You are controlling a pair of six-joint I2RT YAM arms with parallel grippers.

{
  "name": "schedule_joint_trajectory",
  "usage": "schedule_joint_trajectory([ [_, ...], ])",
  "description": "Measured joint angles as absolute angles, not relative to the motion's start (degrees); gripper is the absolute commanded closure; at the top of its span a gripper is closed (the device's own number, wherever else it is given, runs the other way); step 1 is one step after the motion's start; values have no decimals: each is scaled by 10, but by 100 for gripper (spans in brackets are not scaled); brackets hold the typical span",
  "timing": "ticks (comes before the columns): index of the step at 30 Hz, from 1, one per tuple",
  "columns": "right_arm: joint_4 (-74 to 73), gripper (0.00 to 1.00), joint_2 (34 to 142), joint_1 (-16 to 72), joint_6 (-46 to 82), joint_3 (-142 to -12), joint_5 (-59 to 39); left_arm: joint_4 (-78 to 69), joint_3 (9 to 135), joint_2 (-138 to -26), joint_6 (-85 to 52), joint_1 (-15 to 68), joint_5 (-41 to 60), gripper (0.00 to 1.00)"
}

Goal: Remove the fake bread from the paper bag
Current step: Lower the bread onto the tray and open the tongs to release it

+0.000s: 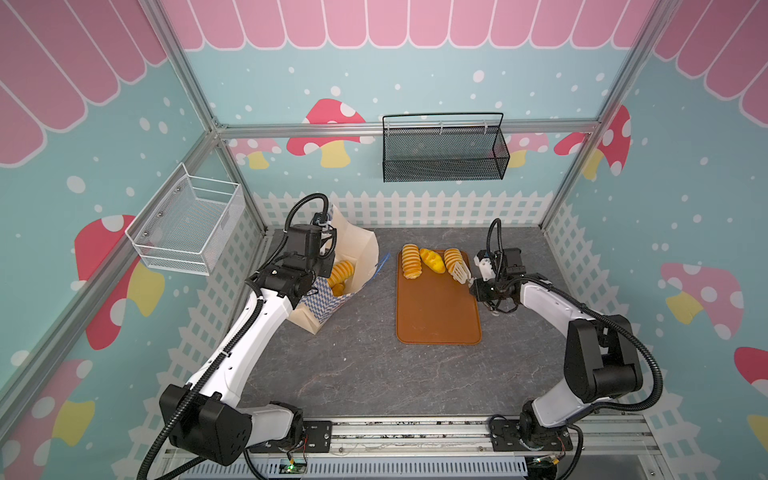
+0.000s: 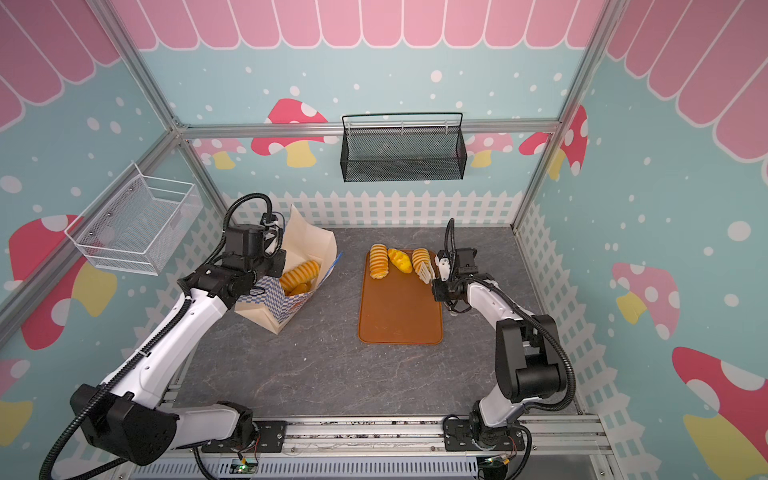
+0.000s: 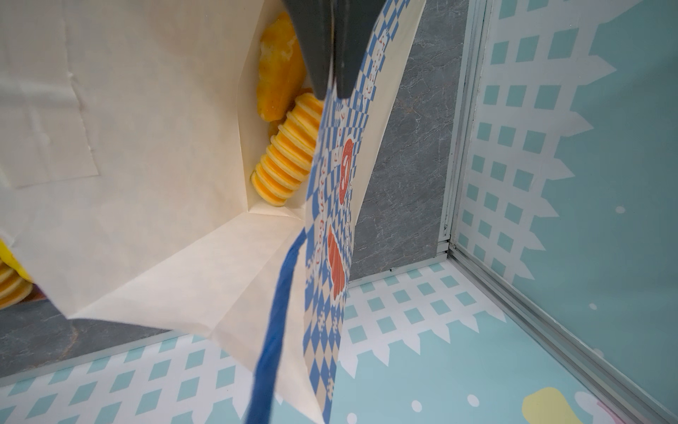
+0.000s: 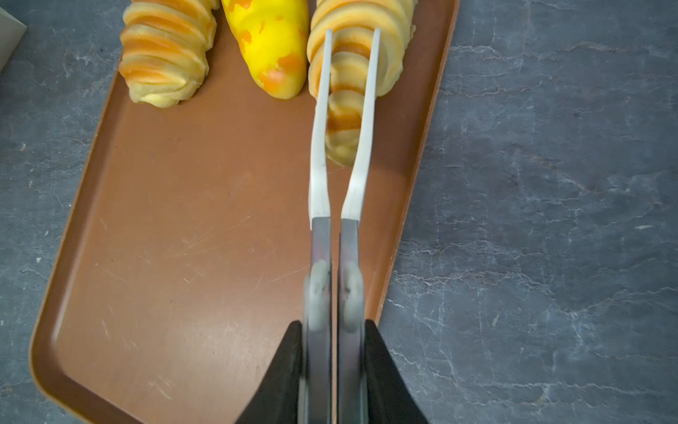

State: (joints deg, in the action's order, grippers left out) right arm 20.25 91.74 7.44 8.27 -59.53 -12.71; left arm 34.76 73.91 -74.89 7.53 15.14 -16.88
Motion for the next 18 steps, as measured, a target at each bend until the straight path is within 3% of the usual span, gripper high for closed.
schedule_joint_trajectory([
  [3, 206, 58, 911, 74, 86, -595, -124, 347, 739, -749, 75, 151, -169, 100],
  [18, 241, 54, 885, 74, 86, -616, -116, 347, 739, -749, 75, 151, -167, 100],
])
